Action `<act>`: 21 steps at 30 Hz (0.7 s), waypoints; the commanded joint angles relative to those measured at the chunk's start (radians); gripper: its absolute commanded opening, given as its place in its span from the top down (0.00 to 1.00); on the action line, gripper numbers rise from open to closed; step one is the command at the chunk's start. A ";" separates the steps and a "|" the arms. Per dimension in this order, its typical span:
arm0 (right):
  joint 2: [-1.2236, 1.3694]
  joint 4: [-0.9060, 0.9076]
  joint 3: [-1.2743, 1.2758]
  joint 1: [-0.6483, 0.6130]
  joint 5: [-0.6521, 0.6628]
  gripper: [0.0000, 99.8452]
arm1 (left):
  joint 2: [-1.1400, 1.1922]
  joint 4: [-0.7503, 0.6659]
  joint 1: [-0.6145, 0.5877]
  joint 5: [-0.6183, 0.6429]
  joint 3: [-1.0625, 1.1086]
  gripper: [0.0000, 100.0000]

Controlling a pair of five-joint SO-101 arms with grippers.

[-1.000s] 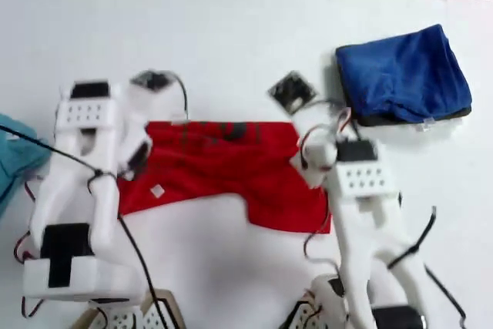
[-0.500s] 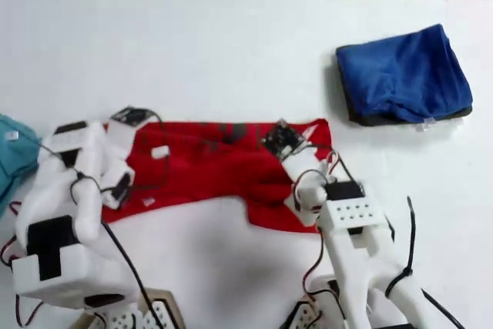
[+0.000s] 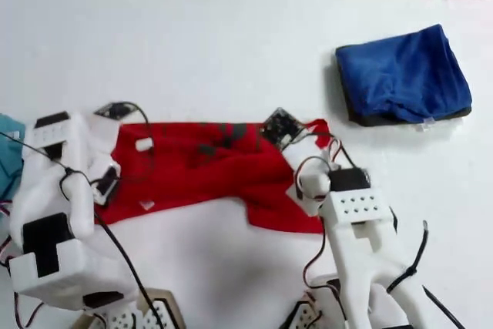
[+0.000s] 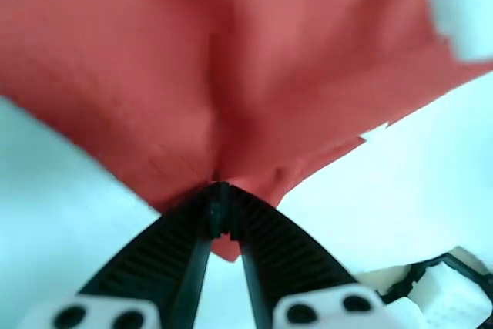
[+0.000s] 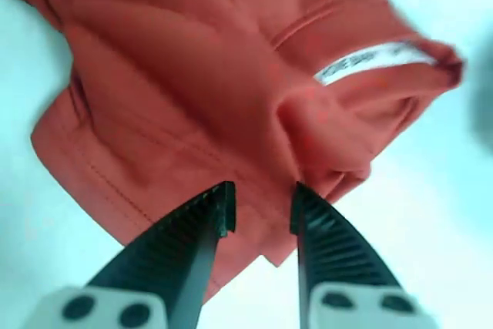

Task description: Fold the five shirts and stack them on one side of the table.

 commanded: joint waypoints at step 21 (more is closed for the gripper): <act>0.150 -0.236 0.163 -0.193 -0.034 0.76 | 0.006 0.035 0.011 0.028 -0.059 0.97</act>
